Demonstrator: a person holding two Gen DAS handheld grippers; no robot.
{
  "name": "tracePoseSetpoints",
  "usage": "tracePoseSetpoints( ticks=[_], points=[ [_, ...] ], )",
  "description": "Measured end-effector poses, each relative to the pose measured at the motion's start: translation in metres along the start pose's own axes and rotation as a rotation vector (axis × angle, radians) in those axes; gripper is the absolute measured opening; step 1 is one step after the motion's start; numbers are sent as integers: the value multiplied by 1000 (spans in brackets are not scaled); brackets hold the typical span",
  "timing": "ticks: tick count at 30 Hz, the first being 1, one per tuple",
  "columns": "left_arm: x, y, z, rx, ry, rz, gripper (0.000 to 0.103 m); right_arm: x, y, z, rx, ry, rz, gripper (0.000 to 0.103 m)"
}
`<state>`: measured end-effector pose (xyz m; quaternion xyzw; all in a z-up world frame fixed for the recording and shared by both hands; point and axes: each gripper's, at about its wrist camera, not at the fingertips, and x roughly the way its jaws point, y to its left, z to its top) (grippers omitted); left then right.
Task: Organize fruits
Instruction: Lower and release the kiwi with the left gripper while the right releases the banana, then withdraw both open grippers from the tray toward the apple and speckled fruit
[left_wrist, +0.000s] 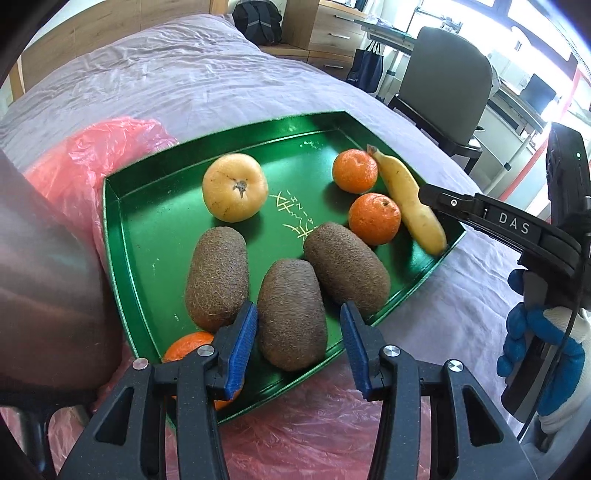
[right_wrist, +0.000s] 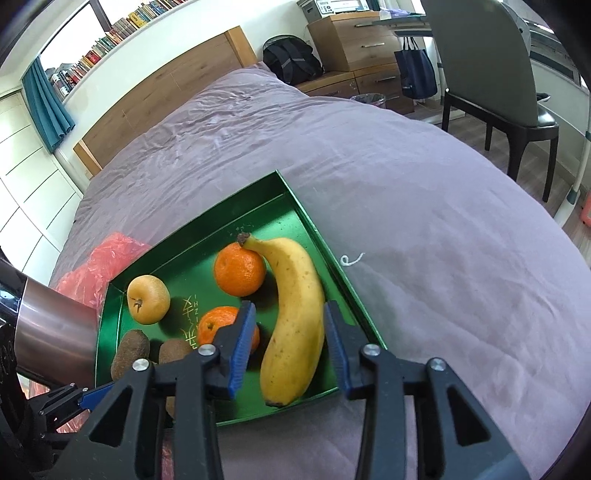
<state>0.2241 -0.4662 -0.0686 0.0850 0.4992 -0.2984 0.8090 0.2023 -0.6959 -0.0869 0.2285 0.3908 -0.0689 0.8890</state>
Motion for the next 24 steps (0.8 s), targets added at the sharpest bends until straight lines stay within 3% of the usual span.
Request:
tracePoseSetpoints(
  ticks=[3, 5, 8, 13, 24],
  points=[
    [-14, -3, -1, 7, -19, 1, 43, -16, 9, -2, -26, -18, -12, 15],
    [-26, -5, -5, 12, -32, -1, 46, -29, 14, -4, -39, -34, -15, 36],
    [-44, -10, -13, 25, -48, -8, 47, -48, 21, -11, -59, -48, -24, 57],
    [-77, -18, -33, 59, -73, -16, 50, -80, 33, -30, -93, -56, -44, 69],
    [-145, -2, -86, 50, -115, 11, 59, -141, 68, -74, -149, -72, -26, 81]
  ],
)
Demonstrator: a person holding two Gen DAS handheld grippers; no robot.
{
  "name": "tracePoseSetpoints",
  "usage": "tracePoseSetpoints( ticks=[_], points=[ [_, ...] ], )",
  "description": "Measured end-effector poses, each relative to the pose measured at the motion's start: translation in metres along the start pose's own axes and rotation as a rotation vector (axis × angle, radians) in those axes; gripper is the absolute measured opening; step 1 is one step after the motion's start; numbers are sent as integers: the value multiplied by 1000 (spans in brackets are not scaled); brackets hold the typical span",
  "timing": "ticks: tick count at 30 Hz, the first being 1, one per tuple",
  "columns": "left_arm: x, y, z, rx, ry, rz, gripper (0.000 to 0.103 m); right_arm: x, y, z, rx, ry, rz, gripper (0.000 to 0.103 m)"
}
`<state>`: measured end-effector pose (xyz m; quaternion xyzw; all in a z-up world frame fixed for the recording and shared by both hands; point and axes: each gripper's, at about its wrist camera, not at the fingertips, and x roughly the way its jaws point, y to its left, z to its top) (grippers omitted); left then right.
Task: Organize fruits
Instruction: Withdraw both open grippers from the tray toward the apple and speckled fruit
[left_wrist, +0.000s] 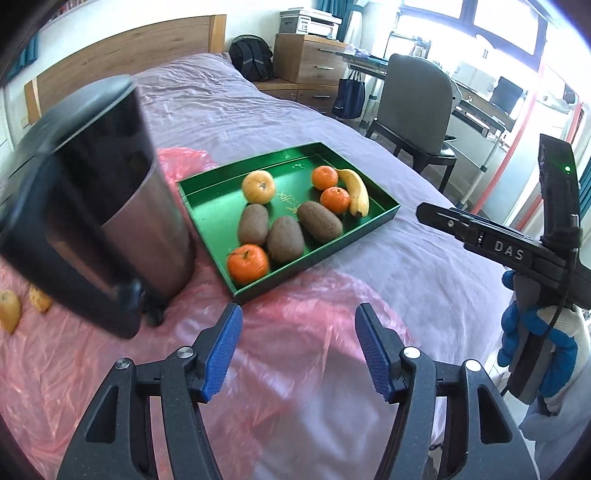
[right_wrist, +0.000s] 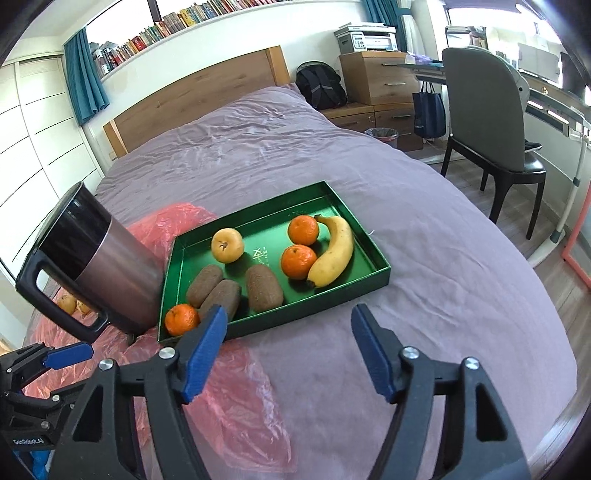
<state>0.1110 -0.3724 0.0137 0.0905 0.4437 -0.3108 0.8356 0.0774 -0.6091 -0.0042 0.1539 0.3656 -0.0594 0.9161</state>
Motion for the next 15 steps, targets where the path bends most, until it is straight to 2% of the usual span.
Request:
tracePoseSetpoints(
  ticks=[15],
  points=[
    [-87, 71, -77, -95, -59, 86, 65, -57, 106, -53, -169, 11, 75, 84]
  ],
)
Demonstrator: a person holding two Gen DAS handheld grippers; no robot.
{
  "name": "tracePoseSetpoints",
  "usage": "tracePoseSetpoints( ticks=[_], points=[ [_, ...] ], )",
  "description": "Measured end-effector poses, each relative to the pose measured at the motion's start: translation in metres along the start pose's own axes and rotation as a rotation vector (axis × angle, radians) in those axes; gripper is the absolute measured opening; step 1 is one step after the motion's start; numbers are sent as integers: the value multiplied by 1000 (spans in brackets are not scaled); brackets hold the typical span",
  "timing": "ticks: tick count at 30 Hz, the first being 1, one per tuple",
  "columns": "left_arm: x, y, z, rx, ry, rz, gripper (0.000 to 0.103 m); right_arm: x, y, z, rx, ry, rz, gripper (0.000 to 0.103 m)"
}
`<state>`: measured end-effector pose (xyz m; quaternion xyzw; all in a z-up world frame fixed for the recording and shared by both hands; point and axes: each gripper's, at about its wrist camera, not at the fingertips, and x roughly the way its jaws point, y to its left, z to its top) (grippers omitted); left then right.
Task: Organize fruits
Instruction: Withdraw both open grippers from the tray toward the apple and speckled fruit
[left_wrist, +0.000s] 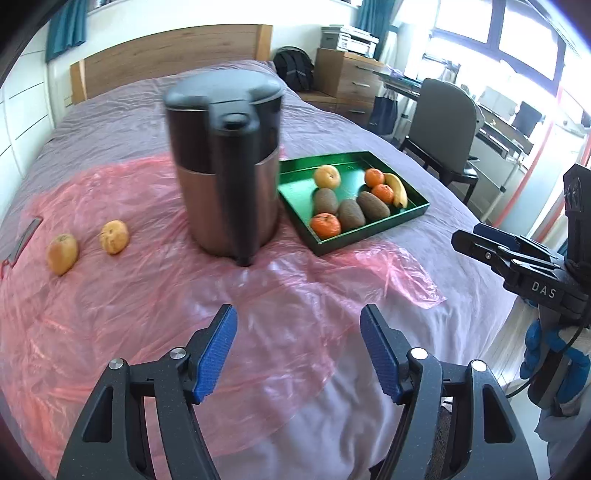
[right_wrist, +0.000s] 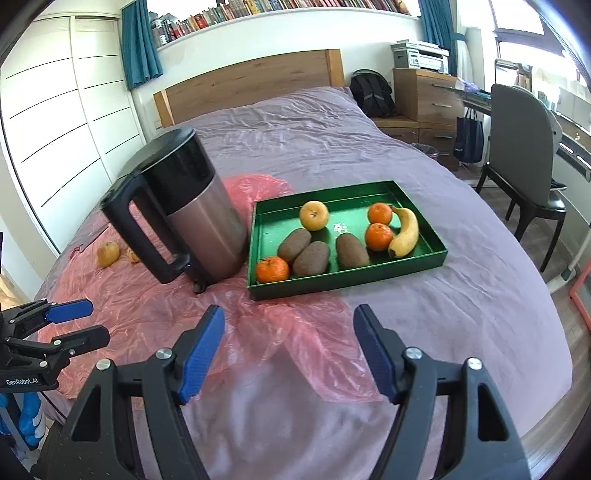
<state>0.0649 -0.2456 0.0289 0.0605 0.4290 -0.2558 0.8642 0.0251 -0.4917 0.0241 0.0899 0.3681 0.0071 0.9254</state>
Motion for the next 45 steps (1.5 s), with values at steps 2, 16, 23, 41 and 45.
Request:
tracePoseSetpoints(
  ticks=[2, 16, 23, 41, 45],
  points=[
    [-11, 14, -6, -15, -13, 18, 66, -1, 17, -1, -20, 3, 19, 84],
    [-71, 111, -51, -142, -94, 131, 78, -8, 132, -13, -145, 18, 124, 84],
    [-90, 160, -72, -228, -127, 188, 79, -3, 187, -16, -233, 35, 146, 89],
    [-82, 274, -98, -398, -115, 293, 80, 42, 277, -5, -362, 107, 209, 91],
    [-70, 293, -88, -400, -104, 308, 80, 64, 292, 2, -369, 123, 227, 91]
  ],
)
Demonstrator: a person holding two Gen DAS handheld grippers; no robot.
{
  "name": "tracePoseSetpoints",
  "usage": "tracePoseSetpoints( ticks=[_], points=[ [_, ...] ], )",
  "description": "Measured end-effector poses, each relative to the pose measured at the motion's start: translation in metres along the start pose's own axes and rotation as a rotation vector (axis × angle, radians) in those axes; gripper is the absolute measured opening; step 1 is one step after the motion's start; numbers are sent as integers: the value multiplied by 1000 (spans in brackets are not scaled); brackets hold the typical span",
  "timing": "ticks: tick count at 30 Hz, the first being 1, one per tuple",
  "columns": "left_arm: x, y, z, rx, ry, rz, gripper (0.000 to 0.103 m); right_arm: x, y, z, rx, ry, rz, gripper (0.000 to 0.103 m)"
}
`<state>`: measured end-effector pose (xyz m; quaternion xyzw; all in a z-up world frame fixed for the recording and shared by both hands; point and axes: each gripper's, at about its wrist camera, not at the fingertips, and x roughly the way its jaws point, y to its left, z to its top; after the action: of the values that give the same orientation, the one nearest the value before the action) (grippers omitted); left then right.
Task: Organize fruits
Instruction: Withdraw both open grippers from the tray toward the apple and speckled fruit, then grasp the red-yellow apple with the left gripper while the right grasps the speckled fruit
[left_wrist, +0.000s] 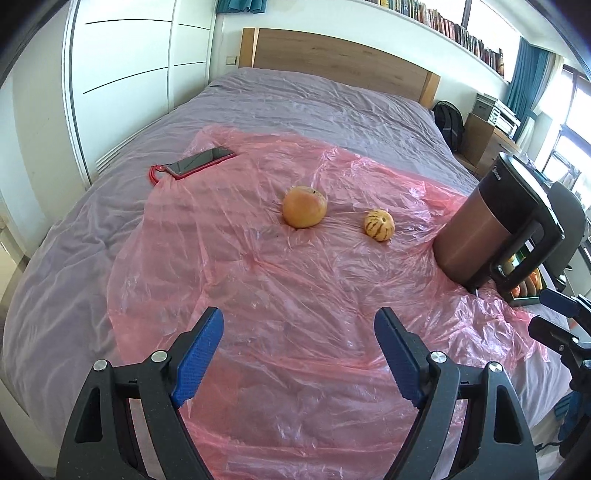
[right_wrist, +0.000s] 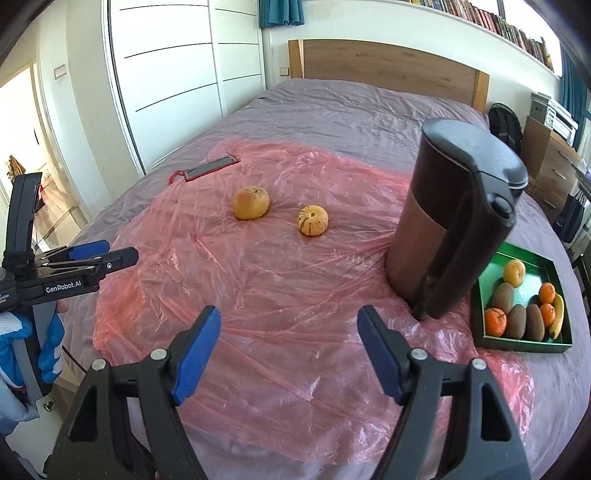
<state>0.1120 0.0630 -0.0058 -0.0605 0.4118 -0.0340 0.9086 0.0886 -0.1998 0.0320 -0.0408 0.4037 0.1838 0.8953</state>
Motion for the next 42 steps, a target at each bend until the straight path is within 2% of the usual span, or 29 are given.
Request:
tracePoseSetpoints(
  ticks=[9, 16, 21, 31, 42],
  points=[
    [49, 8, 33, -11, 22, 1, 80, 60, 2, 28, -7, 41, 50, 91],
    [91, -6, 56, 37, 46, 3, 80, 103, -4, 46, 7, 60, 69, 91],
    [134, -13, 78, 58, 73, 7, 81, 139, -11, 64, 20, 69, 59, 91],
    [216, -15, 111, 101, 114, 62, 81, 215, -36, 89, 99, 101, 12, 91],
    [257, -20, 118, 126, 154, 63, 81, 271, -39, 97, 132, 155, -23, 91]
  ],
)
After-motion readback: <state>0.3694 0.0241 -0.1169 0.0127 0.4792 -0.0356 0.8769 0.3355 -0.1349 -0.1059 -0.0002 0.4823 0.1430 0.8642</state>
